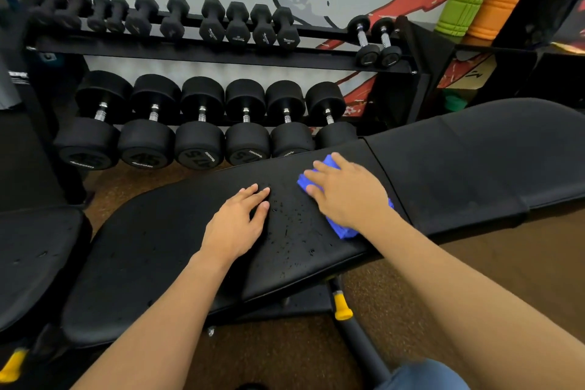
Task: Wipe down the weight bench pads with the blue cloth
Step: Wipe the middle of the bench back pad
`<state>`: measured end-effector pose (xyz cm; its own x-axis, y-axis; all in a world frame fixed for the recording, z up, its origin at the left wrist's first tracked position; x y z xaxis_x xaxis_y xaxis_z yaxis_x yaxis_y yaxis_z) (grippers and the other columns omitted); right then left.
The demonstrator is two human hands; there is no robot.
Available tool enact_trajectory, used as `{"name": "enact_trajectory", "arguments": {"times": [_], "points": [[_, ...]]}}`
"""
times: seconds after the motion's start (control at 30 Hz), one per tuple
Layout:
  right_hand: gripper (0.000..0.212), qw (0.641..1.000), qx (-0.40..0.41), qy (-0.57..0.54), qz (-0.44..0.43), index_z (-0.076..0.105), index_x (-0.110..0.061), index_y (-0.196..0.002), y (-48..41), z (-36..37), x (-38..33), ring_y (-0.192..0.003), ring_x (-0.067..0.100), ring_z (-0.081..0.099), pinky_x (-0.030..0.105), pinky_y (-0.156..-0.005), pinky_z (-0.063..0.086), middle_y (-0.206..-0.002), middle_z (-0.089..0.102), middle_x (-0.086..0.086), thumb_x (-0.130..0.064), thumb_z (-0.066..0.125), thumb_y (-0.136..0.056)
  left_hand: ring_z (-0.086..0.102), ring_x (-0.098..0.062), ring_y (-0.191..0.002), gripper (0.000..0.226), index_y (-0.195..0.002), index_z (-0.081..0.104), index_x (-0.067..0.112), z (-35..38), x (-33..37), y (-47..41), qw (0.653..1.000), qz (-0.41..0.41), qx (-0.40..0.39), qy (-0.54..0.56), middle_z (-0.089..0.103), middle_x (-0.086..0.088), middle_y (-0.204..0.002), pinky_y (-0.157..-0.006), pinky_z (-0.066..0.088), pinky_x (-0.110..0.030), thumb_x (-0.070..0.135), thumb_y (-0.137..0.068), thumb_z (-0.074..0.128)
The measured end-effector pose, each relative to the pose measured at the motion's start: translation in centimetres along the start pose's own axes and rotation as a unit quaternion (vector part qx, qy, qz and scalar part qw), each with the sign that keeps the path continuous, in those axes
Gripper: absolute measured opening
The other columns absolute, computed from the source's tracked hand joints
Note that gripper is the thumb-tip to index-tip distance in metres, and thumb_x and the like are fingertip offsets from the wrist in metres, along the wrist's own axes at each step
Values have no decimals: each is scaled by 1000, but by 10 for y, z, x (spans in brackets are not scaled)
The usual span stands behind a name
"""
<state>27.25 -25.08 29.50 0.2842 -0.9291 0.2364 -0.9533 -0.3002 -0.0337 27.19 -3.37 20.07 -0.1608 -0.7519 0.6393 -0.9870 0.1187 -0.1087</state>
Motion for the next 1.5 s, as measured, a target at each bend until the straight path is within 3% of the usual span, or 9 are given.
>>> {"name": "enact_trajectory", "arguments": {"times": [0.1, 0.23, 0.47, 0.73, 0.93, 1.03, 1.2, 1.4, 1.5], "points": [[51, 1000, -9, -8, 26, 37, -35, -153, 33, -7, 22, -152, 24, 19, 42, -116, 32, -161, 33, -12, -51, 23, -106, 24, -7, -152, 44, -148, 46, 46, -1, 0, -1, 1000, 0, -6, -8, 36, 18, -160, -117, 31, -42, 51, -105, 39], [47, 993, 20, 33, 116, 47, -31, -147, 61, -14, 27, -149, 27, 28, 41, -105, 40, -154, 45, -9, -45, 30, -106, 28, -12, -151, 44, -149, 46, 41, -5, 3, -6, 999, 3, -31, -19, 36, 13, -161, -119, 28, -39, 47, -105, 41], [39, 993, 103, -6, 52, 70, -30, -121, 101, -5, -16, -132, 29, 52, 40, -90, 50, -130, 67, -8, -44, 42, -97, 29, -11, -150, 45, -150, 47, 37, 0, 57, 19, 997, 55, 46, 6, 38, 13, -160, -116, 30, -33, 44, -106, 41], [40, 992, 2, 4, 128, 52, -28, -138, 5, -10, 31, -143, 28, 28, 38, -95, 37, -139, 53, -7, -39, 33, -105, 30, -13, -149, 46, -150, 47, 36, 10, 55, 35, 999, 20, 23, -24, 39, 10, -160, -117, 29, -34, 47, -106, 37], [35, 995, 100, -17, -5, 68, -30, -123, 96, -10, -11, -131, 26, 51, 40, -90, 51, -130, 65, -10, -43, 46, -99, 34, -13, -146, 46, -148, 47, 41, 5, 50, 38, 999, 23, 17, -35, 41, 13, -158, -112, 37, -35, 51, -105, 39], [35, 992, 118, 0, 38, 71, -35, -120, 112, -10, 10, -130, 24, 56, 39, -90, 51, -128, 67, -14, -46, 48, -96, 34, -13, -146, 46, -148, 48, 43, 6, 48, 40, 999, 20, 15, -27, 41, 15, -158, -111, 39, -37, 54, -104, 39], [39, 991, 35, 7, 131, 56, -29, -134, 37, -17, 31, -142, 28, 31, 41, -94, 40, -138, 55, -8, -40, 34, -104, 32, -15, -148, 47, -149, 46, 42, 3, 45, 37, 999, 24, -10, -29, 38, 14, -160, -114, 37, -39, 54, -104, 38], [38, 997, 82, -13, -1, 65, -27, -127, 76, 1, -38, -131, 30, 50, 43, -85, 51, -134, 63, -5, -42, 44, -99, 30, -9, -148, 48, -148, 45, 45, 3, 43, 40, 999, 26, 0, -23, 37, 17, -159, -109, 41, -37, 58, -102, 39], [40, 993, 83, 19, 77, 62, -28, -132, 71, -7, 9, -135, 30, 45, 42, -90, 50, -139, 59, -5, -42, 38, -102, 27, -8, -149, 47, -148, 44, 48, 3, 40, 39, 999, 26, -12, -15, 36, 19, -160, -109, 39, -37, 57, -102, 40]]}}
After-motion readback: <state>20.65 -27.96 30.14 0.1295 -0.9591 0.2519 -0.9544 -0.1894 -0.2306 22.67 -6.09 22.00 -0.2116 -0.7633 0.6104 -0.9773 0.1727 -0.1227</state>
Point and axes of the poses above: each hand's wrist, its own y-axis away from the middle knuckle, its own z-axis out of the palm, x = y × z, the point moved 3 cm from there along -y, towards the middle knuckle
